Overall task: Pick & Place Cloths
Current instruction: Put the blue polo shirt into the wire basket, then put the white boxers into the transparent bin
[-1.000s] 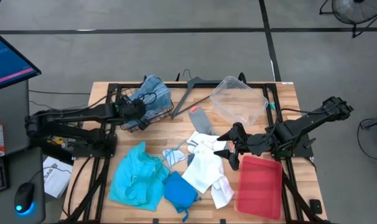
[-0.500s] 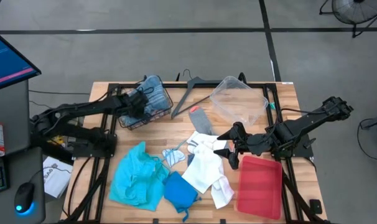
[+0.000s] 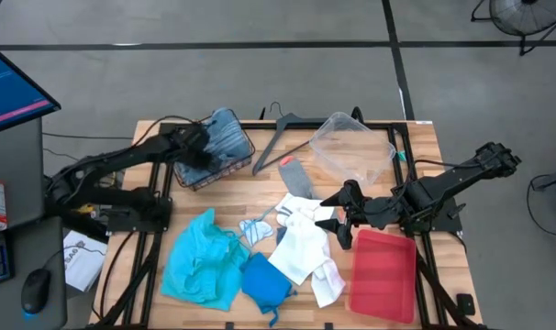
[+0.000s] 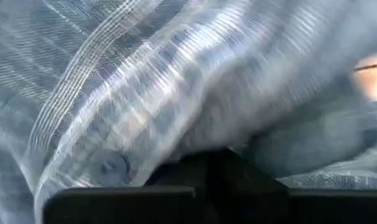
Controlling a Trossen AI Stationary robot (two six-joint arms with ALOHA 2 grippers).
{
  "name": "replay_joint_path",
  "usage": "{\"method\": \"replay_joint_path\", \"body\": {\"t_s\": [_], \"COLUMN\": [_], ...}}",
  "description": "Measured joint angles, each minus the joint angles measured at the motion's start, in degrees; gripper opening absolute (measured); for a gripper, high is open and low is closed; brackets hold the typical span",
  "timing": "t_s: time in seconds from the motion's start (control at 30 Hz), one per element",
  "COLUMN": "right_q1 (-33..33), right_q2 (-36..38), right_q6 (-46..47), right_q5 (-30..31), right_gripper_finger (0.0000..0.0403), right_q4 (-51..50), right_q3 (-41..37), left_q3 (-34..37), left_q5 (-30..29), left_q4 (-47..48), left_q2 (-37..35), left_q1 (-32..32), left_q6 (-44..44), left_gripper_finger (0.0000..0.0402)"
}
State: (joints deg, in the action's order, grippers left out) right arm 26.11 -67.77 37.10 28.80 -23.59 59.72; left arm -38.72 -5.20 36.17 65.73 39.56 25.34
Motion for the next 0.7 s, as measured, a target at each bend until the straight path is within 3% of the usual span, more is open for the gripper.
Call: {"method": "replay_joint_path", "body": {"t_s": [0.2,0.47,0.57,0.7], "right_q1": [0.0,0.0,0.0,0.0], "right_q2": [0.0,0.0,0.0,0.0], "right_q6": [-0.2,-0.2,-0.2,-0.1], "right_q5": [0.0,0.0,0.0,0.0], "right_gripper_finger": [0.0309,0.0309,0.0309,0.0309], "right_q4": [-0.2,-1.5,-1.5,-1.5], "right_q3": [0.0,0.0,0.0,0.0], "left_q3": [-0.2,-0.2,-0.2,-0.3], "left_q5": [0.1,-6.4,-1.0,14.3], "left_q4": [-0.3,-5.9,-12.9,-22.1], "left_q2": [-9.7,-17.7,-18.9,-19.4], "left_q1": [-0.1,-0.1,-0.1,-2.4], "left_q6": [-0.9,-0.9,-0.7,-1.5], "left_gripper_finger": [0.0048,0.0100,0.0100,0.0088]}}
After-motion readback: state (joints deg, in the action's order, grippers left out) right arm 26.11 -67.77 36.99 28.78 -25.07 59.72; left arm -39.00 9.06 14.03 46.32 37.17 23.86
